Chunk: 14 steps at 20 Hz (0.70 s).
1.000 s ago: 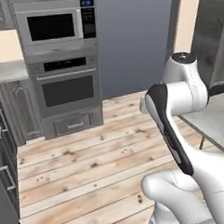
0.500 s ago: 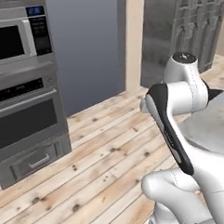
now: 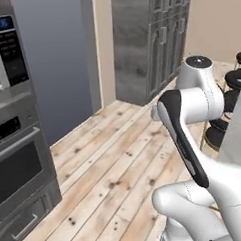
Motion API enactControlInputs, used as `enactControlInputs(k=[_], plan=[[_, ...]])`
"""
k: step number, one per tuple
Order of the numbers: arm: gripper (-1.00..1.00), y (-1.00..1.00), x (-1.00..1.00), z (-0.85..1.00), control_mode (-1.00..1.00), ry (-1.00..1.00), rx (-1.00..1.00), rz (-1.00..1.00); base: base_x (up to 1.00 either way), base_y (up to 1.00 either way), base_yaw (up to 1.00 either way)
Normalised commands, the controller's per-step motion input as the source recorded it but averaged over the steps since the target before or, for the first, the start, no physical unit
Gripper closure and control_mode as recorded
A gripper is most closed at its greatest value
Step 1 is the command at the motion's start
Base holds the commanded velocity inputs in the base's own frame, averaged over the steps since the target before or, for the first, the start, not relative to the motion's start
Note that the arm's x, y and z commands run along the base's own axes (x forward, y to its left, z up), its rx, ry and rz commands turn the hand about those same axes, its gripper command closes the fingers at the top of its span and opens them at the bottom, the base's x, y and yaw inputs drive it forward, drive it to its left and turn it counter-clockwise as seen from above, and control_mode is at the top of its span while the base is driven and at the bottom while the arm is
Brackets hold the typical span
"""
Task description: Take the chicken drumsticks from the pan and place one on each plate on the dining counter.
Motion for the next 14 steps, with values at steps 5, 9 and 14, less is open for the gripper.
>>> enactControlInputs(k=[5, 9, 14], plan=[[1.00, 0.00, 0.00, 0.00, 1.00, 0.00, 0.00, 0.00, 1.00, 0.78, -0.59], [1.00, 0.00, 0.00, 0.00, 1.00, 0.00, 0.00, 0.00, 1.00, 0.52, -0.56], [1.00, 0.00, 0.00, 0.00, 1.00, 0.00, 0.00, 0.00, 1.00, 0.40, -0.52]])
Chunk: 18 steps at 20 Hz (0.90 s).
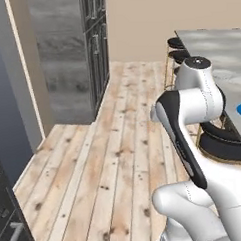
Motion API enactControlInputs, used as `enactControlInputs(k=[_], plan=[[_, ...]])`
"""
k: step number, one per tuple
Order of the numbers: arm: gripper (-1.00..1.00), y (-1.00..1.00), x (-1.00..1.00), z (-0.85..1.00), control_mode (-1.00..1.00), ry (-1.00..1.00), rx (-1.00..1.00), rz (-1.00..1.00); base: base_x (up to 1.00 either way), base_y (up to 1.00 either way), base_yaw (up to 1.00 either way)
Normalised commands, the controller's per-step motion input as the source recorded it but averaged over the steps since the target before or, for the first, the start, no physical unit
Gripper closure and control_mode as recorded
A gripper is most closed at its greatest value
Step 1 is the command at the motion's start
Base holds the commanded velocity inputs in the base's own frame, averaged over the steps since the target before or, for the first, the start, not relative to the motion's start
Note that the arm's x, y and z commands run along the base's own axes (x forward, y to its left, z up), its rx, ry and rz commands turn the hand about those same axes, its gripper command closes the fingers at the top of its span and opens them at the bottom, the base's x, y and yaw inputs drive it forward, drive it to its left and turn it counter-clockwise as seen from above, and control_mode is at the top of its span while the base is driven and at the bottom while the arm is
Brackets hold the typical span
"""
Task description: Take the chicken drumsticks from the pan and place one on each plate on the dining counter.
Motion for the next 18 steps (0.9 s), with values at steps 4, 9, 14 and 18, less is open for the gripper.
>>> enactControlInputs(k=[4, 9, 14, 18], plan=[[1.00, 0.00, 0.00, 0.00, 1.00, 0.00, 0.00, 0.00, 1.00, 0.27, -0.45], [1.00, 0.00, 0.00, 0.00, 1.00, 0.00, 0.00, 0.00, 1.00, 0.06, -0.57], [1.00, 0.00, 0.00, 0.00, 1.00, 0.00, 0.00, 0.00, 1.00, 0.07, -0.54], [1.00, 0.00, 0.00, 0.00, 1.00, 0.00, 0.00, 0.00, 1.00, 0.57, -0.51]])
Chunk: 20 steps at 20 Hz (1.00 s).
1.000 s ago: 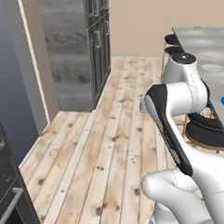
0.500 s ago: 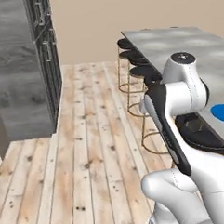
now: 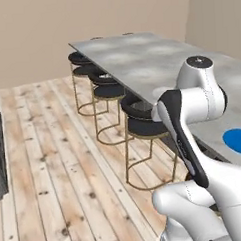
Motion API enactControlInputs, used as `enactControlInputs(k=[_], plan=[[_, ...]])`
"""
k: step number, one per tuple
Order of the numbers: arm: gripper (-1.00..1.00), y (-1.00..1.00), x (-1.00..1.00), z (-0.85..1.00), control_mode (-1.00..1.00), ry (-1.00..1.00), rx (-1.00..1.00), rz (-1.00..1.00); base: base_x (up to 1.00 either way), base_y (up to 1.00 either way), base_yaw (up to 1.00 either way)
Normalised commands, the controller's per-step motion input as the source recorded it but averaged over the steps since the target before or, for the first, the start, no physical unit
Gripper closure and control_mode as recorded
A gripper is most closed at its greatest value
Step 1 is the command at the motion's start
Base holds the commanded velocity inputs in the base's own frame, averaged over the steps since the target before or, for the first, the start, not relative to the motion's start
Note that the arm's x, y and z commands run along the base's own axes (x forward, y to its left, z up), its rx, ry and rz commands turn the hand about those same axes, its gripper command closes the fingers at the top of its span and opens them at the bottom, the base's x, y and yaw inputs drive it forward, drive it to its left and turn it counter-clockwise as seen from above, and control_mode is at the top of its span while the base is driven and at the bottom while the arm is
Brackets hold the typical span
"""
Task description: Take the chicken drumsticks from the pan and place one on each plate on the dining counter.
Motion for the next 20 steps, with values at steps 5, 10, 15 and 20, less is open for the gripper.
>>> enactControlInputs(k=[5, 10, 15, 20], plan=[[1.00, 0.00, 0.00, 0.00, 1.00, 0.00, 0.00, 0.00, 1.00, 0.64, -0.48], [1.00, 0.00, 0.00, 0.00, 1.00, 0.00, 0.00, 0.00, 1.00, 0.46, -0.48], [1.00, 0.00, 0.00, 0.00, 1.00, 0.00, 0.00, 0.00, 1.00, 0.45, -0.38], [1.00, 0.00, 0.00, 0.00, 1.00, 0.00, 0.00, 0.00, 1.00, 0.57, -0.27]])
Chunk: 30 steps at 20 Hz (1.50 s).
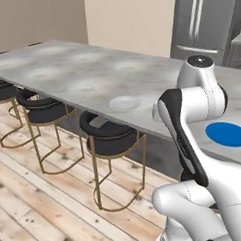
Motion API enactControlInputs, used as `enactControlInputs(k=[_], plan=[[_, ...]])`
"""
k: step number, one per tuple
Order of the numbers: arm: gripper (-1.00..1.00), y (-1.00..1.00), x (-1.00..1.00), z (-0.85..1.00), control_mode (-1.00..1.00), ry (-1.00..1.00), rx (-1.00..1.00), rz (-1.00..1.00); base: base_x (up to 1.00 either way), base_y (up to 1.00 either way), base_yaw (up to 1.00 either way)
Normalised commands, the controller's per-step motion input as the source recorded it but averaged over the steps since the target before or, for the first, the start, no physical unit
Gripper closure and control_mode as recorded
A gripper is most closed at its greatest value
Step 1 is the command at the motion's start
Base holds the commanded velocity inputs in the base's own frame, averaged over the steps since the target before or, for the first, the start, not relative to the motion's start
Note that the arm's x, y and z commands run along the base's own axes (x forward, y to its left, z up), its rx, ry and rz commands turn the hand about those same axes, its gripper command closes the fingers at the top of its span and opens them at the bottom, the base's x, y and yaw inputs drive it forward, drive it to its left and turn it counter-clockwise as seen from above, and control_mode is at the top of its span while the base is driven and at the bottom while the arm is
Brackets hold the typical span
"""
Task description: Take the chicken drumsticks from the pan and place one on each plate on the dining counter.
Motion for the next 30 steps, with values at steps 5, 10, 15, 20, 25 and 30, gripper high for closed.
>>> enactControlInputs(k=[5, 10, 15, 20, 25, 30], plan=[[1.00, 0.00, 0.00, 0.00, 1.00, 0.00, 0.00, 0.00, 1.00, 0.82, -0.37], [1.00, 0.00, 0.00, 0.00, 1.00, 0.00, 0.00, 0.00, 0.45, 0.85, -0.59], [1.00, 0.00, 0.00, 0.00, 1.00, 0.00, 0.00, 0.00, 0.21, 0.90, -0.60], [1.00, 0.00, 0.00, 0.00, 1.00, 0.00, 0.00, 0.00, 0.49, 0.67, -0.57], [1.00, 0.00, 0.00, 0.00, 1.00, 0.00, 0.00, 0.00, 0.78, 0.48, -0.48], [1.00, 0.00, 0.00, 0.00, 1.00, 0.00, 0.00, 0.00, 0.79, 0.42, -0.43]])
